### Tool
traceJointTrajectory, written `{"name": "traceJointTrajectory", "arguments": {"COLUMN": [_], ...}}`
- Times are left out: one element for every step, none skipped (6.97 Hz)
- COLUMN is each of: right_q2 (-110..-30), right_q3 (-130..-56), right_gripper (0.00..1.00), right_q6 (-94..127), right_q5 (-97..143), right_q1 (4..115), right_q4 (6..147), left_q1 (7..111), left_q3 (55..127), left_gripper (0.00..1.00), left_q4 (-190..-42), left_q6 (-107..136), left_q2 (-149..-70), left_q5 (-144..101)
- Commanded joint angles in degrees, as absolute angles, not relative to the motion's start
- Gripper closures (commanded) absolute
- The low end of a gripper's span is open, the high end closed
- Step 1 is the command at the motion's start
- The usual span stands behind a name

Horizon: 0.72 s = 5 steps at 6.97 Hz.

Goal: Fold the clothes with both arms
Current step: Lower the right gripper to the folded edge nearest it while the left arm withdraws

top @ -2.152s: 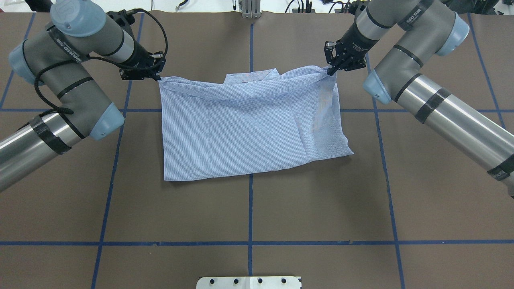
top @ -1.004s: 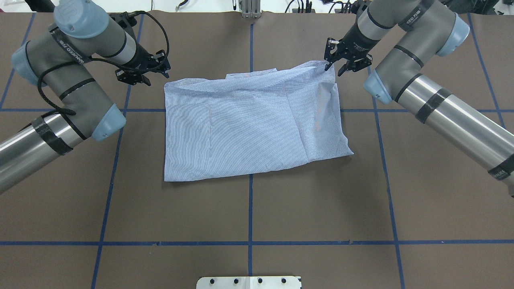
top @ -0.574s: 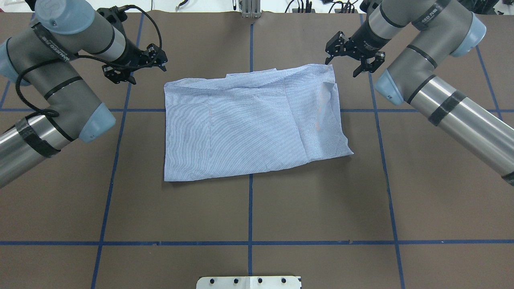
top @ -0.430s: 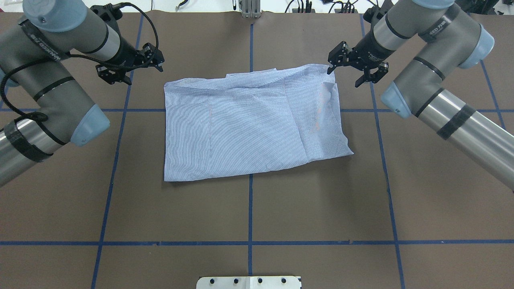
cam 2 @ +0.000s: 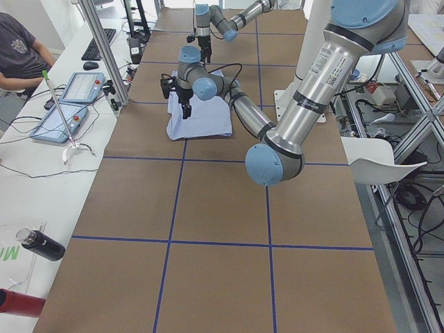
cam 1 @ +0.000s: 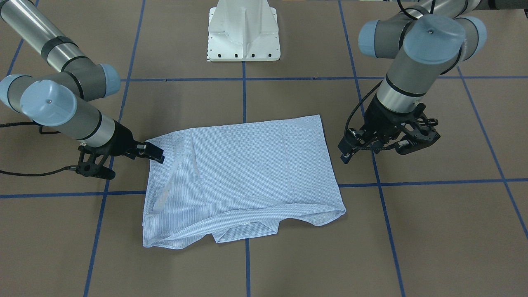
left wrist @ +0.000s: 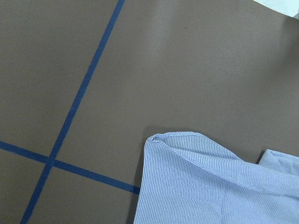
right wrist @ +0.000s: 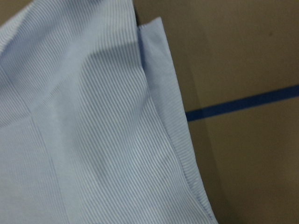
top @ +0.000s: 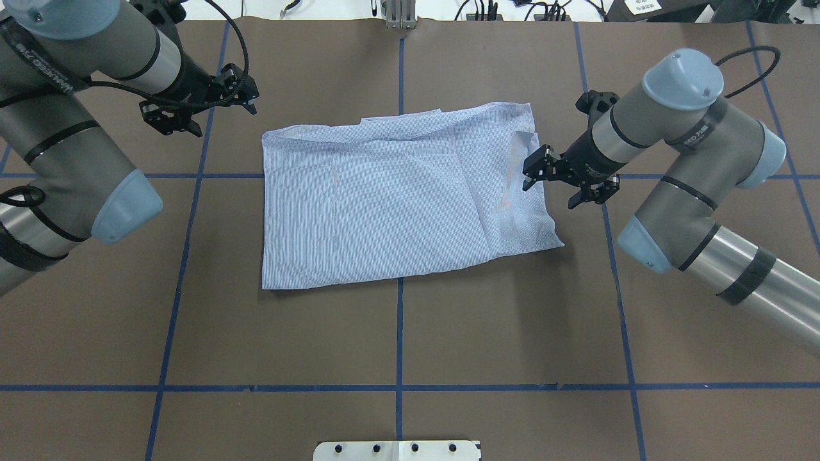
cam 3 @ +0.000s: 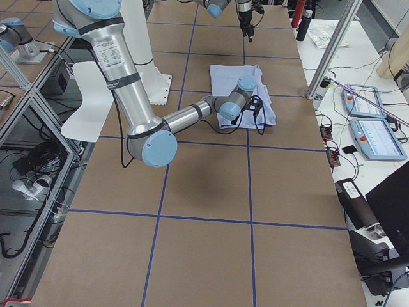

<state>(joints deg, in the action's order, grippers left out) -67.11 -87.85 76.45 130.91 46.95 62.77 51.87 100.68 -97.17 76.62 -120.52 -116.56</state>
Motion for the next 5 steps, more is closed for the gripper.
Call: {"name": "traceJointTrajectory", "arguments": {"right_q2": [-69.08,-69.6,-69.7,-69.7,-69.7], "right_q3": [-89.12,-89.12,-89.03,-89.12,-89.12], "right_gripper": [0.02,0.02,0.03,0.14,0.53], "right_q6": [76.64,76.64,76.64,76.64,76.64], "right_q5": [129.73,129.55,129.46,129.55,129.64], "right_q1": [45.18,44.13,42.82,42.72,42.71], "right_q4": [62.84,62.84,62.84,62.84,62.84], "left_q1": [51.86,51.86,51.77,51.77,51.77], "left_q3": [102.56,102.74,102.74,102.74,102.74], "left_gripper": [0.0,0.0,0.0,0.0,0.0], "left_q4": [-96.59,-96.59,-96.59,-96.59,-96.59], "left_q6": [76.9,77.08,77.08,77.08,77.08], "left_q2": [-120.15,-120.15,-120.15,-120.06,-120.06], "left_q5": [-116.63,-116.63,-116.63,-116.63,-116.63]}}
